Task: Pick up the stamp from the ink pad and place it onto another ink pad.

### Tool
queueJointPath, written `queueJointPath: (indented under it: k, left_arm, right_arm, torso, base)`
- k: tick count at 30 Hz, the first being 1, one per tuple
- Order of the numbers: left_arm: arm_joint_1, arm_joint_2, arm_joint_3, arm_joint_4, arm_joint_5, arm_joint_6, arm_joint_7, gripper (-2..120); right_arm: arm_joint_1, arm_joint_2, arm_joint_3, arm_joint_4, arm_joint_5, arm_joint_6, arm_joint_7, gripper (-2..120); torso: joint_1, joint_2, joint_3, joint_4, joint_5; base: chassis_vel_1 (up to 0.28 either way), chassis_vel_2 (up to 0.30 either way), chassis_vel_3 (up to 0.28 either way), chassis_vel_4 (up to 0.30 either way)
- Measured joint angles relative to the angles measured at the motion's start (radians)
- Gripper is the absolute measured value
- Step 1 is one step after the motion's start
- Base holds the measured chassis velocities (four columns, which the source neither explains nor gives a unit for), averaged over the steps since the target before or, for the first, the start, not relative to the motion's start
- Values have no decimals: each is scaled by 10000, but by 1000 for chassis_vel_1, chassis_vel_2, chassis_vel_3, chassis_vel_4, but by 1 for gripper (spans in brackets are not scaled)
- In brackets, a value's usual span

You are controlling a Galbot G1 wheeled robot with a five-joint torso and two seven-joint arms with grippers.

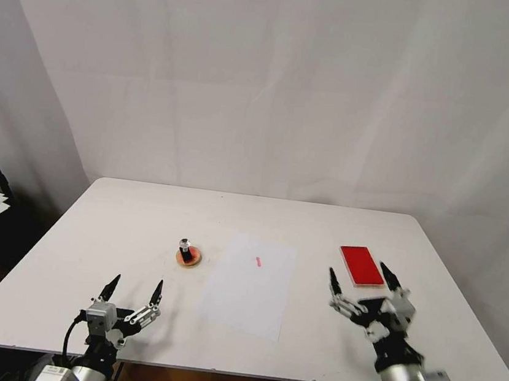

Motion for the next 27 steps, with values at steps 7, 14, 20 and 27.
queueJointPath:
  k: [7, 14, 20, 27]
  left_arm:
    - [-1, 0, 0, 0, 0, 0, 0, 100]
    - [0, 0, 0, 0, 0, 0, 0, 100]
    - [0, 0, 0, 0, 0, 0, 0, 100]
    - [0, 0, 0, 0, 0, 0, 0, 100]
  right_arm:
    - [-618, 1307, 249, -340, -588, 308, -280, 100]
    - [-630, 1446, 251, -575, -617, 402, -391, 100]
    - [-542, 1484, 172, -780, -705, 496, -569, 100]
    - [-506, 1472, 142, -789, -703, 496, -579, 100]
  torso:
    - [2, 0, 2, 6, -6]
    - [3, -1, 2, 5, -6]
    - [3, -1, 2, 5, -6]
    - [3, -2, 2, 4, -5]
  base:
    - [0, 0, 0, 0]
    - [0, 0, 0, 0]
    - [0, 0, 0, 0]
    - [0, 0, 0, 0]
